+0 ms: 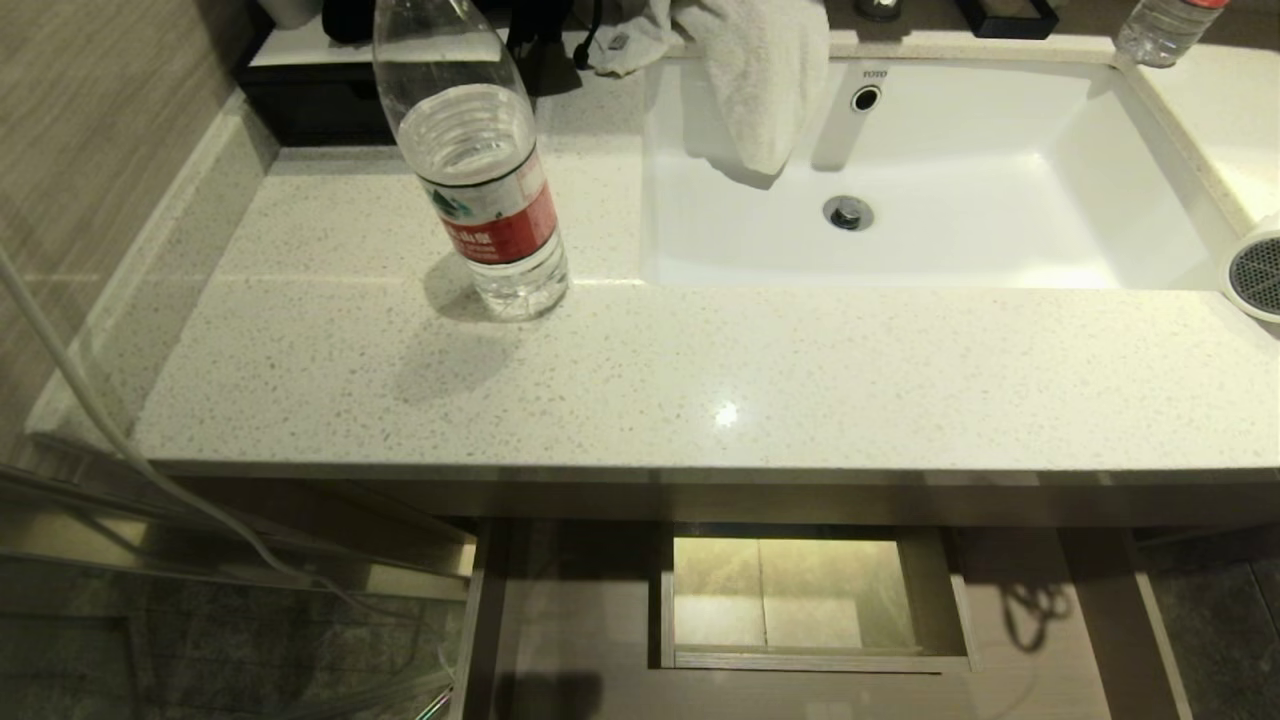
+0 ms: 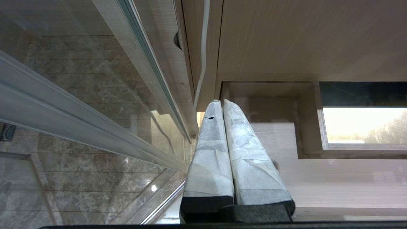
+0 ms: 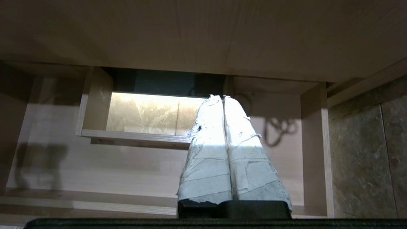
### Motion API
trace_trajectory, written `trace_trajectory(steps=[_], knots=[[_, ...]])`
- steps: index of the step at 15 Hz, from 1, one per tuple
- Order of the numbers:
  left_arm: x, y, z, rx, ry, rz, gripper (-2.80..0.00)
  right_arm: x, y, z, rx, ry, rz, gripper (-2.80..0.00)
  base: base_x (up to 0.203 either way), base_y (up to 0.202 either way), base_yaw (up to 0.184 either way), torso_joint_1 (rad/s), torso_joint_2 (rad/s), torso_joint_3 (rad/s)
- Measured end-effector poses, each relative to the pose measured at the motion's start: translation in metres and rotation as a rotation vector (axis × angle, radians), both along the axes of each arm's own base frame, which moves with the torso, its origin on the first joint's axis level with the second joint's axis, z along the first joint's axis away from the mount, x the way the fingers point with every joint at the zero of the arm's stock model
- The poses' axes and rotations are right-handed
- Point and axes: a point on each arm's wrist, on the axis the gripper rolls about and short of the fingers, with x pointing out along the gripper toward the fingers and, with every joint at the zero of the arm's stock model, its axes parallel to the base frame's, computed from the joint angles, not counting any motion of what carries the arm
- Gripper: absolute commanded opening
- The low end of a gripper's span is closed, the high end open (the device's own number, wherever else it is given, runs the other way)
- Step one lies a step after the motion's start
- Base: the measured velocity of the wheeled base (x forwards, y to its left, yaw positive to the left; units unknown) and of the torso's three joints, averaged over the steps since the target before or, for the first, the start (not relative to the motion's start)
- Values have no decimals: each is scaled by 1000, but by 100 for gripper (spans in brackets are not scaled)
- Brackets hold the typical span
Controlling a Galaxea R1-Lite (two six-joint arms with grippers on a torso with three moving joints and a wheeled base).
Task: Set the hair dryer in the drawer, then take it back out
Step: Pick up the hairdryer
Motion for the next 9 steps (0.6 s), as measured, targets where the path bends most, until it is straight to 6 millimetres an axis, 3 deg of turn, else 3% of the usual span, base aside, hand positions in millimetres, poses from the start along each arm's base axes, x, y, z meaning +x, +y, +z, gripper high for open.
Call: trace_trajectory(steps=[3, 7, 9], knots=[[0, 0, 0, 0, 0, 0, -280, -9, 0, 18, -1, -1, -6, -280, 0, 0, 0, 0, 0, 0], [0, 0, 0, 0, 0, 0, -280, -55, -1, 88, -7, -37, -19, -280, 0, 0, 0, 0, 0, 0], [0, 0, 0, 0, 0, 0, -280, -68, -1, 110, -10, 43, -25, -280, 0, 0, 0, 0, 0, 0]])
